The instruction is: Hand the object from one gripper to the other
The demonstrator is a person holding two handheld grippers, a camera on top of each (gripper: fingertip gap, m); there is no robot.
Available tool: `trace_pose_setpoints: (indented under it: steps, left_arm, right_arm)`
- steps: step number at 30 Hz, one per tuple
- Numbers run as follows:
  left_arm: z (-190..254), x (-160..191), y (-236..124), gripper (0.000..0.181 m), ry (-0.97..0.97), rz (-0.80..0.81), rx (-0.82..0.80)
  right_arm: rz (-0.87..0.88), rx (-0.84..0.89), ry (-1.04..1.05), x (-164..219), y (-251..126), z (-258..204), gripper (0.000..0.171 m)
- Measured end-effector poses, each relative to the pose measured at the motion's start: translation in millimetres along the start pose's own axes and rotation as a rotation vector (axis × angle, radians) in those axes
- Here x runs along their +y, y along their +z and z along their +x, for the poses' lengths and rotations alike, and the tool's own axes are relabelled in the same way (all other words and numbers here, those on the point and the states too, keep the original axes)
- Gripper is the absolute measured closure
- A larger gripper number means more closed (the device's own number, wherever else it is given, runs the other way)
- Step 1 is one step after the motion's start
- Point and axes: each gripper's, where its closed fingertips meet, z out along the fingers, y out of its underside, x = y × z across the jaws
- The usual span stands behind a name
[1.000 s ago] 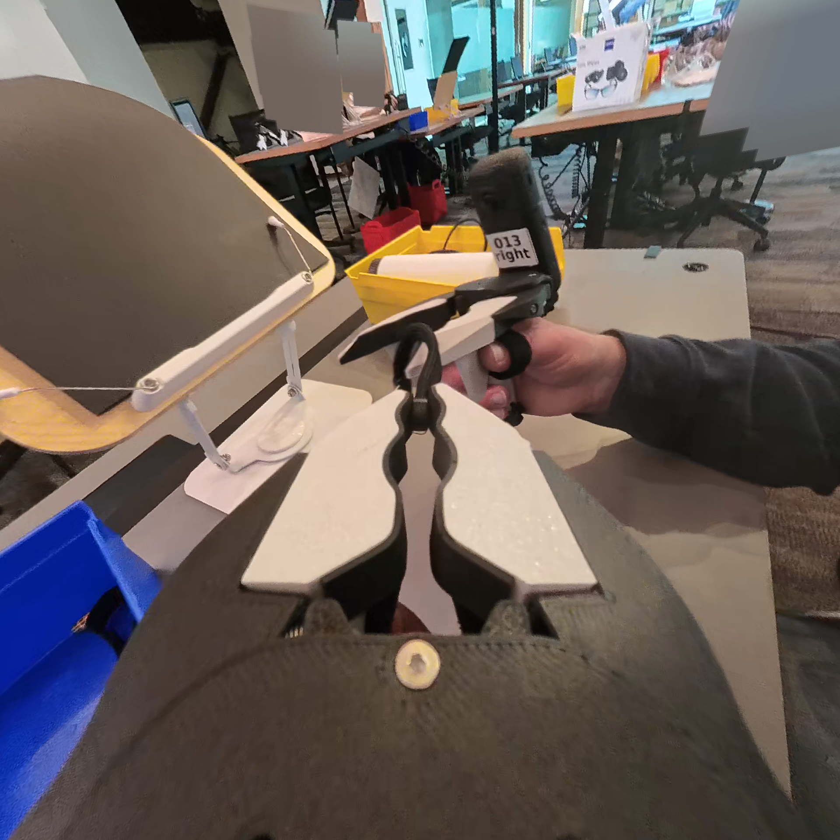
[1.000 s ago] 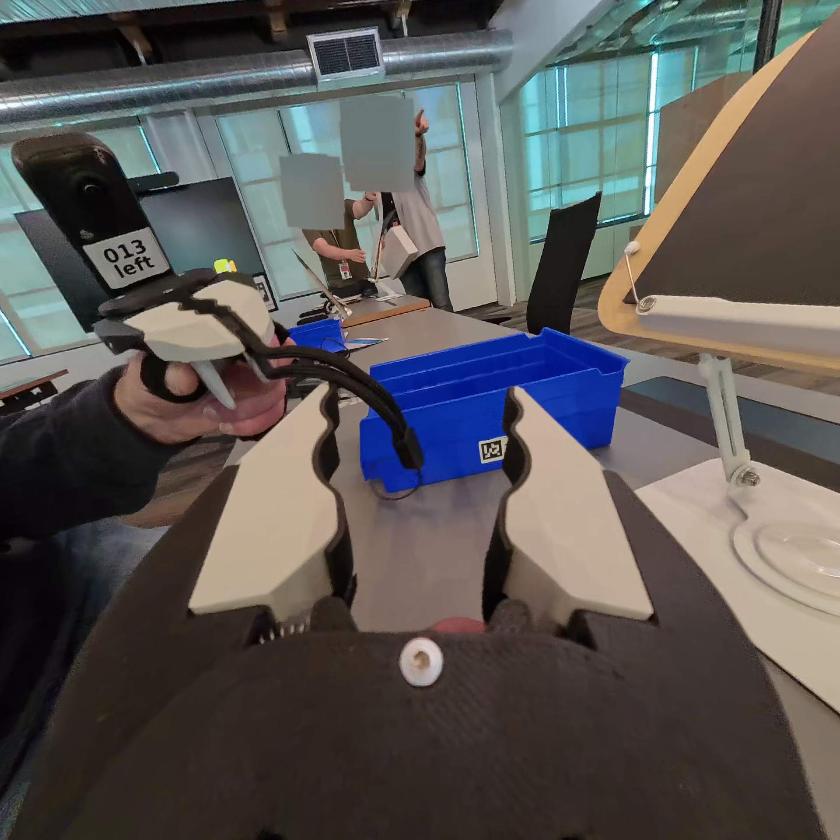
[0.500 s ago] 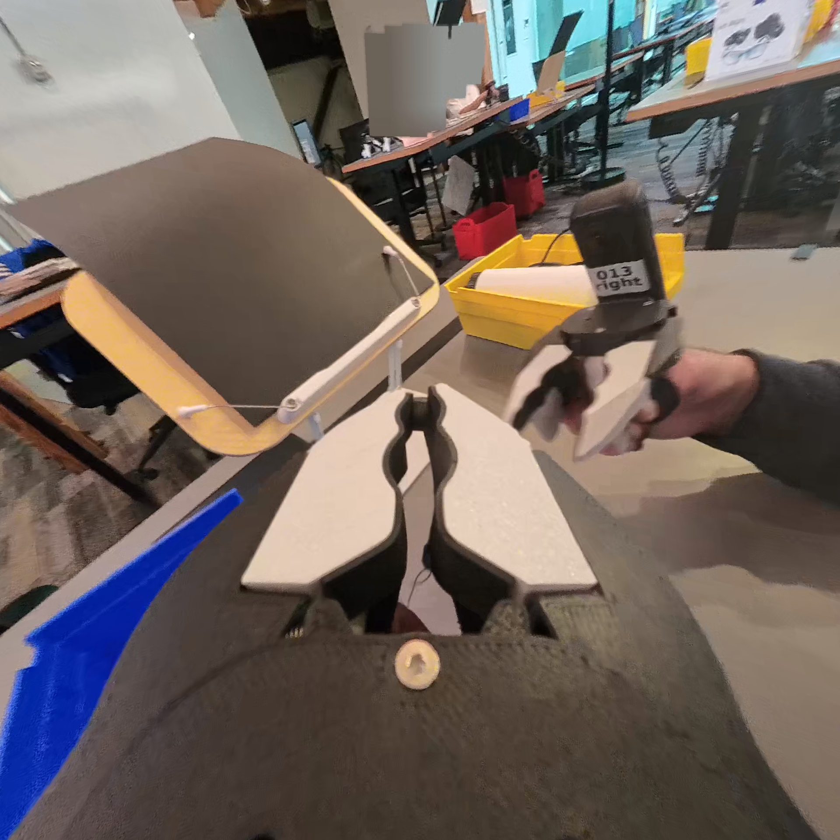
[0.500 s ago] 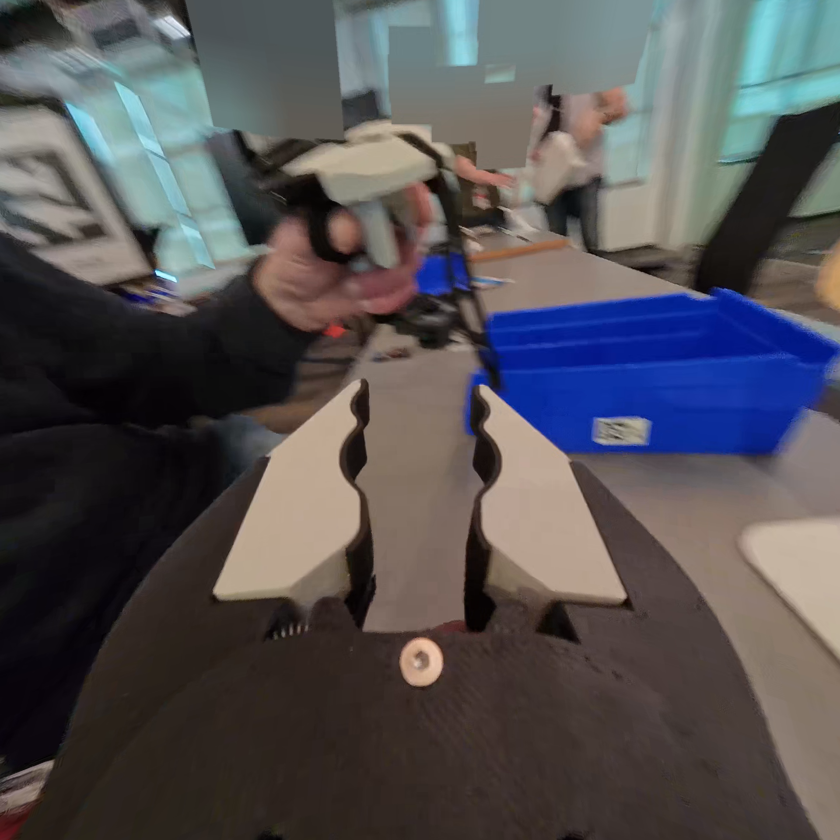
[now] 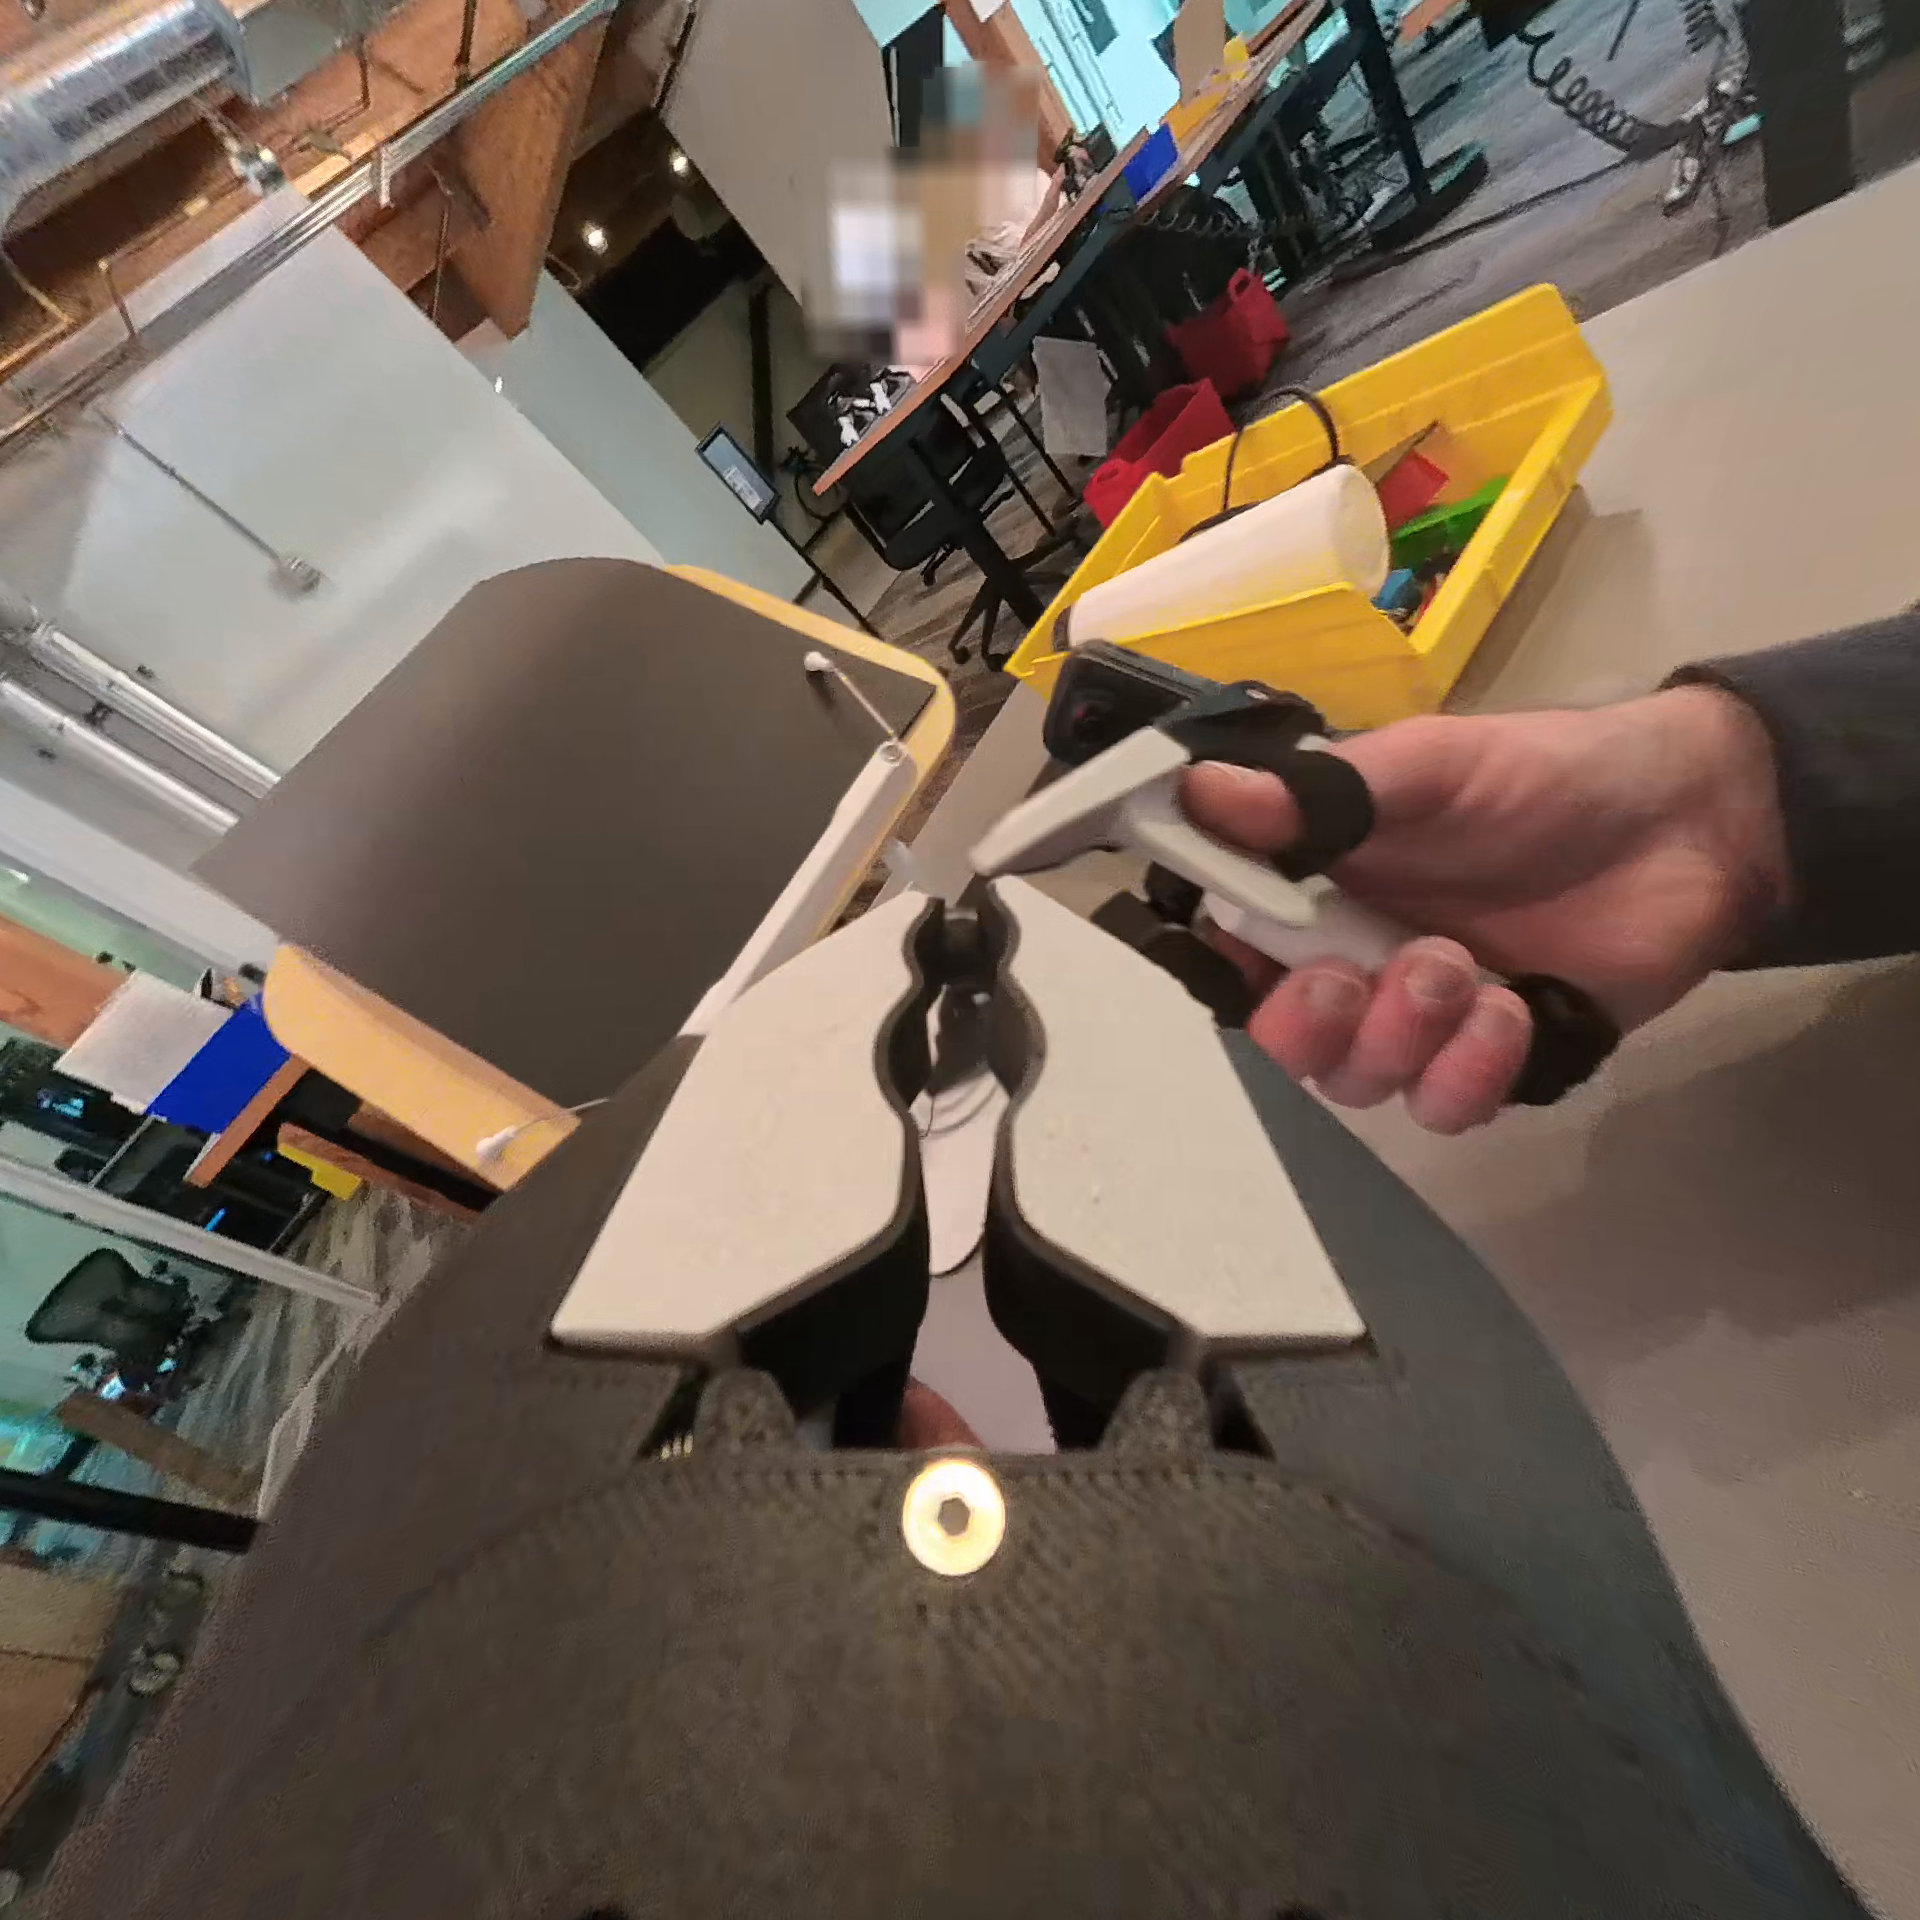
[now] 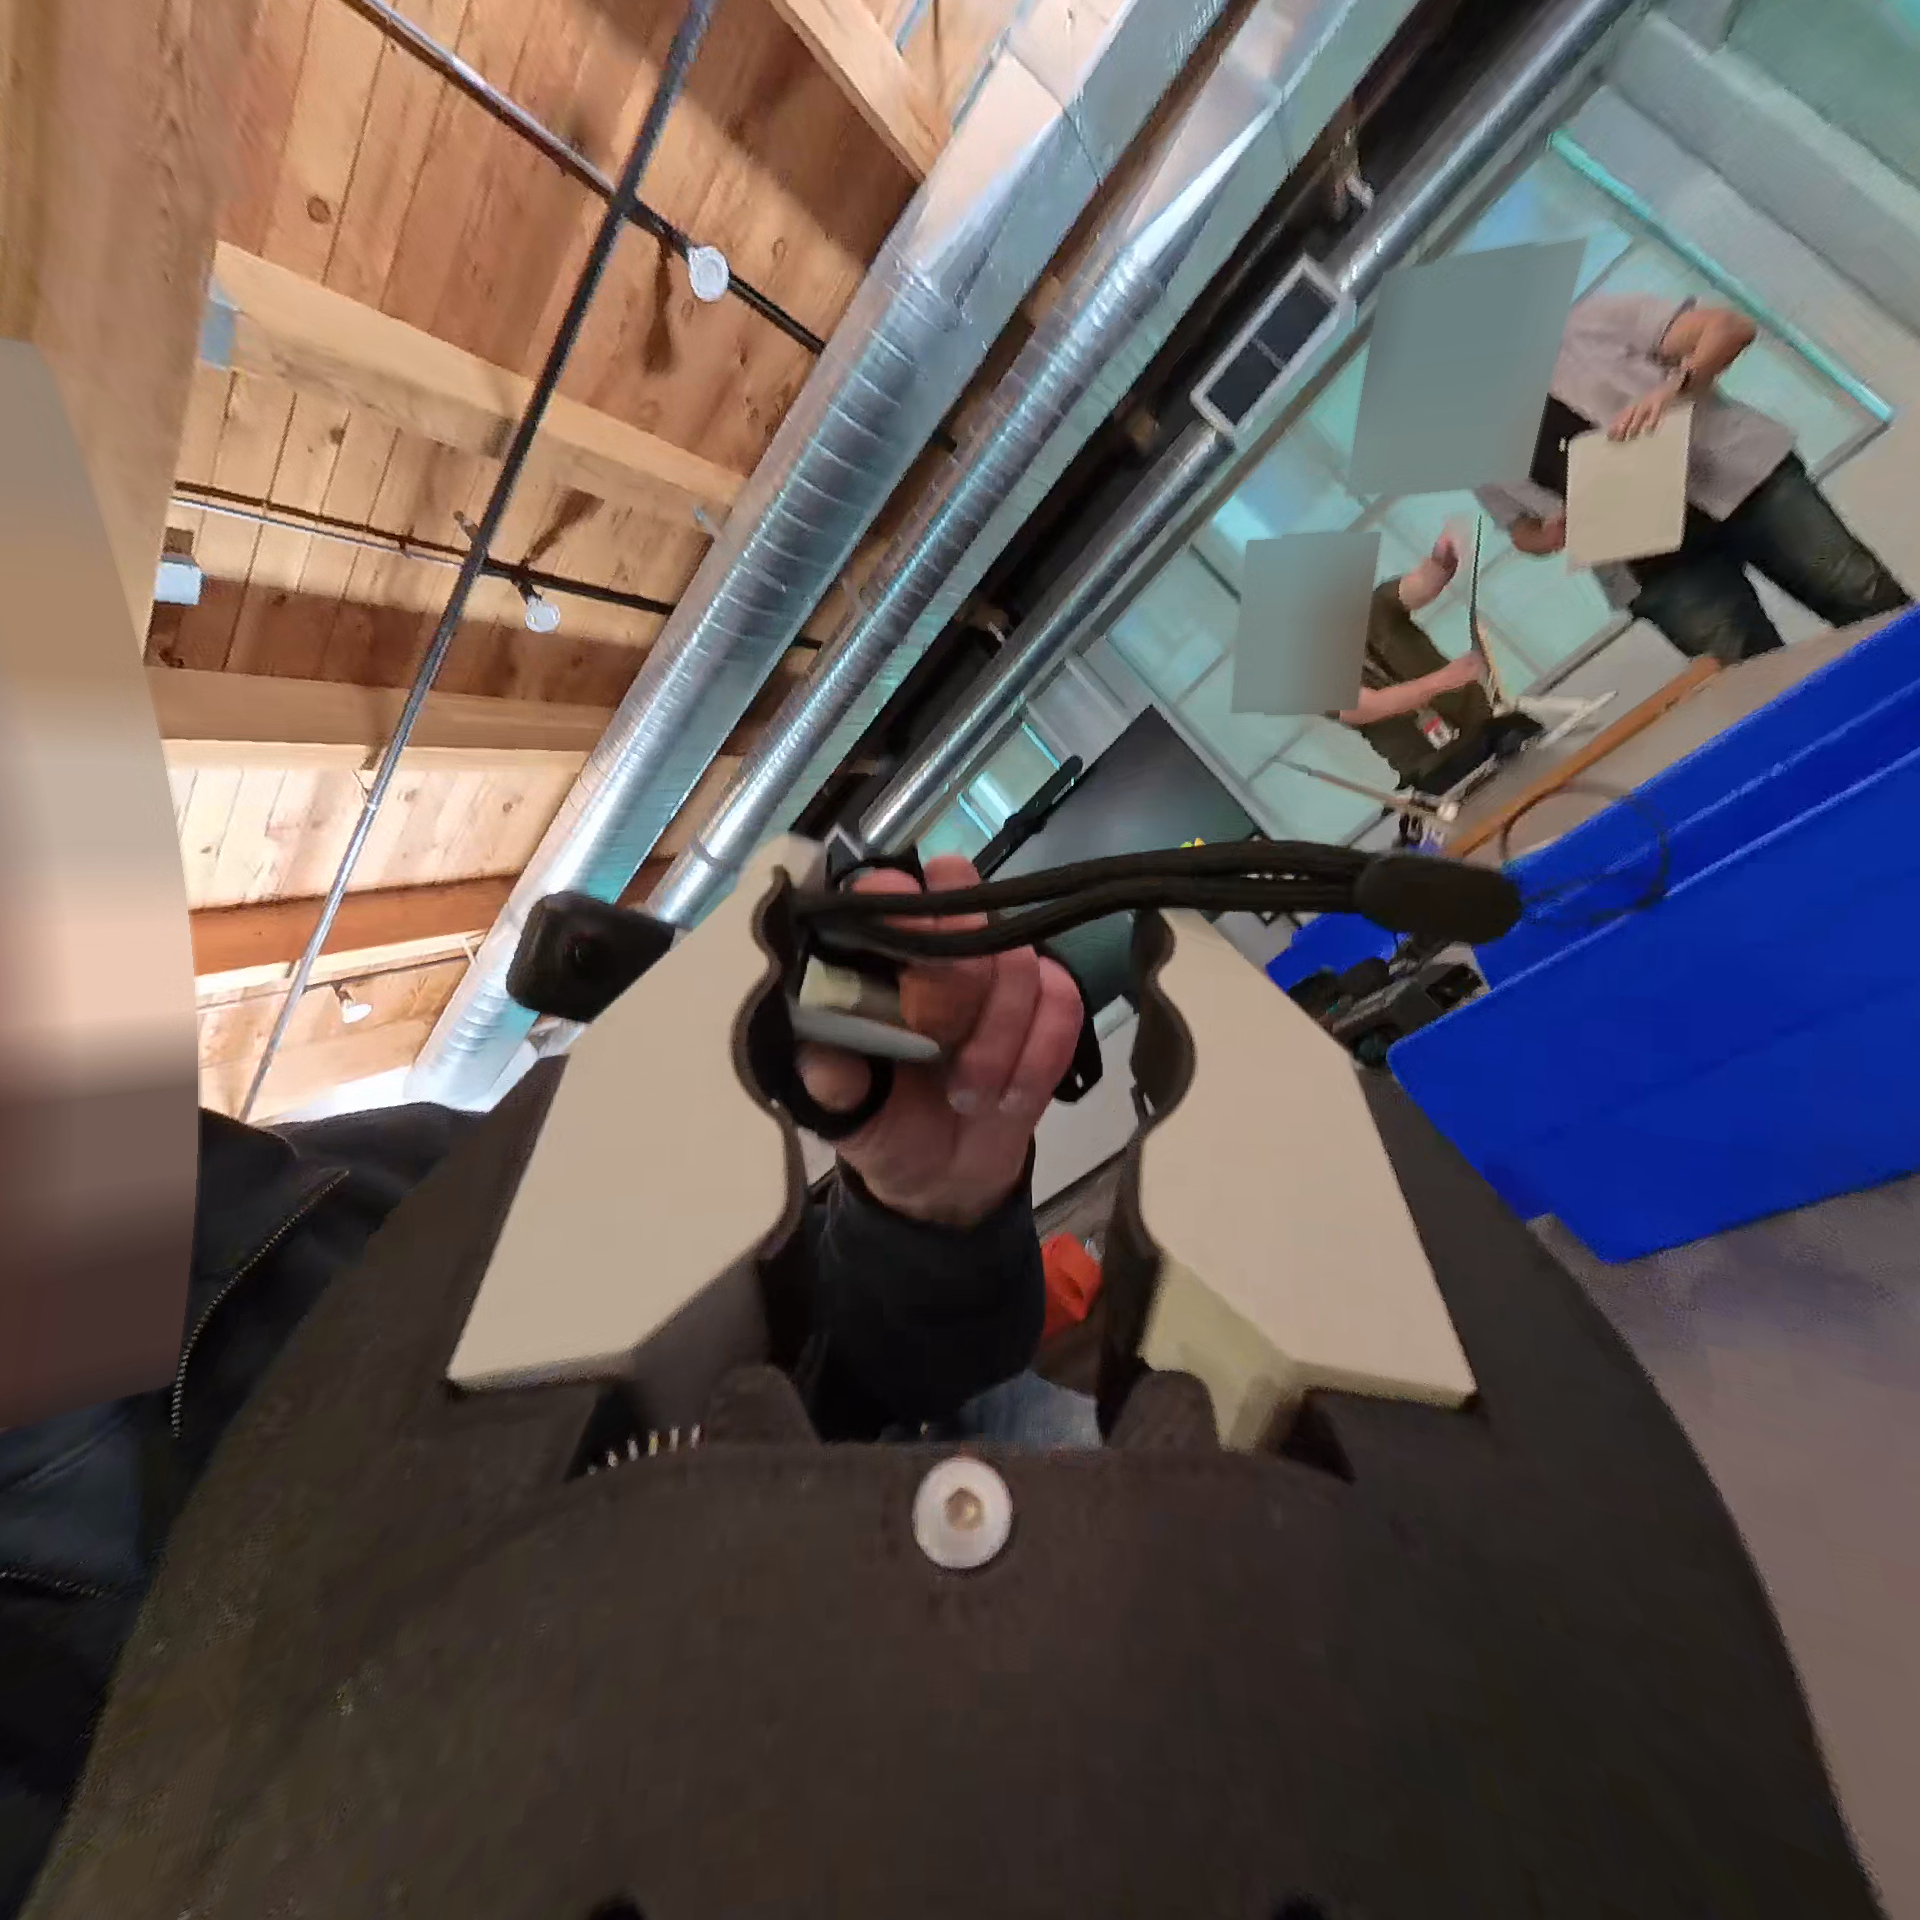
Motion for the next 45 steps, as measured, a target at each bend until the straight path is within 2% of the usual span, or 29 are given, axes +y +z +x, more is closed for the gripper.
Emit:
trace_pose_setpoints:
  steps: [3, 6, 7, 14, 17, 20, 23, 26, 28, 31, 33, 37, 39, 43, 45]
  left_arm:
    - [17, 1, 0, 0.176, 0.062, 0.005, 0.035]
    - [25, 12, 3, 0.176, 0.093, -0.030, 0.036]
    - [26, 15, 3, 0.176, 0.088, -0.036, 0.039]
    - [29, 38, 4, 0.176, 0.025, -0.074, 0.038]
    - [33, 49, 4, 0.175, -0.063, -0.091, 0.080]
    - [32, 53, -2, 0.148, -0.252, -0.087, 0.144]
    - [31, 57, -11, 0.133, -0.475, -0.110, 0.239]
    - [44, 34, -26, 0.147, -0.873, -0.007, 0.526]
    - [48, 19, -32, 0.146, -1.171, 0.099, 0.710]
    - [61, 10, -30, 0.138, -1.381, 0.186, 0.819]
    - [66, 10, -23, 0.129, -1.496, 0.239, 0.800]
    - [47, 20, -14, 0.130, -1.722, 0.423, 0.679]
    - [41, 24, -11, 0.133, -1.766, 0.468, 0.621]
    - [45, 18, -3, 0.136, -1.794, 0.487, 0.630]
    - [36, 19, -3, 0.147, -1.809, 0.538, 0.592]
  right_arm:
    - [0.013, -0.001, -0.030, -5, -3, -4, 0.126]
    - [0.004, 0.014, -0.109, -4, -4, -6, 0.165]
    - [0.005, 0.033, -0.141, -5, -5, -6, 0.171]
    - [-0.039, 0.130, -0.313, -7, -7, -7, 0.171]
    - [-0.100, 0.215, -0.439, -3, -7, -1, 0.171]
    - [-0.154, 0.295, -0.611, -3, -8, -2, 0.171]
    - [-0.215, 0.382, -0.822, -4, -9, -3, 0.171]
    - [-0.270, 0.381, -1.009, 3, -2, -14, 0.171]
    - [-0.294, 0.356, -1.106, 10, 4, -21, 0.171]
    - [-0.319, 0.306, -1.196, 20, 10, -30, 0.171]
    - [-0.328, 0.272, -1.243, 26, 14, -36, 0.171]
    - [-0.344, 0.213, -1.295, 37, 20, -46, 0.171]
    - [-0.353, 0.199, -1.312, 42, 22, -47, 0.171]
    - [-0.385, 0.163, -1.332, 54, 26, -48, 0.171]
    - [-0.406, 0.159, -1.346, 58, 27, -47, 0.171]
